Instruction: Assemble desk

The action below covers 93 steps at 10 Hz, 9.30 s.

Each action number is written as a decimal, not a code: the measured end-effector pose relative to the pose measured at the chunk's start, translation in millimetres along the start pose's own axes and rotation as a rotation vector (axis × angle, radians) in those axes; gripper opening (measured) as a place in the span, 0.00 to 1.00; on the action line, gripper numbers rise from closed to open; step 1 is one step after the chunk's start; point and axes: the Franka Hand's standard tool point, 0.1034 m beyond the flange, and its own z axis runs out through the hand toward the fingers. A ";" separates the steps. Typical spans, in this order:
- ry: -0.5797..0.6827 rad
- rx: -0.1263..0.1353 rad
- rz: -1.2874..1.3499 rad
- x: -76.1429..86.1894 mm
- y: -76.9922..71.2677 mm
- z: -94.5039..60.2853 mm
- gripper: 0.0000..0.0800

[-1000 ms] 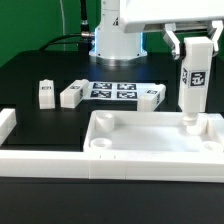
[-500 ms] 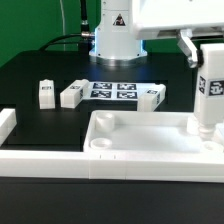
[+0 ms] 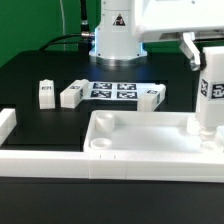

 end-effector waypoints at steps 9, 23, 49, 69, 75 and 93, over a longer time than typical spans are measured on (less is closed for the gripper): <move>-0.061 0.023 -0.063 -2.3 -3.6 10.4 0.36; -0.024 0.003 -0.066 -18.6 -3.9 23.9 0.36; -0.491 0.102 0.062 -24.2 -15.1 13.9 0.81; -0.569 0.027 0.070 -18.7 1.1 21.8 0.36; -0.547 -0.041 0.432 -18.8 -3.3 22.5 0.36; -0.568 -0.131 0.870 -19.9 -13.7 22.2 0.80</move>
Offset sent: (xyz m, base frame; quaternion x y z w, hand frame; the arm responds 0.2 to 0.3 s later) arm 0.0000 0.0000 0.0000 0.0000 0.0000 0.0000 1.0000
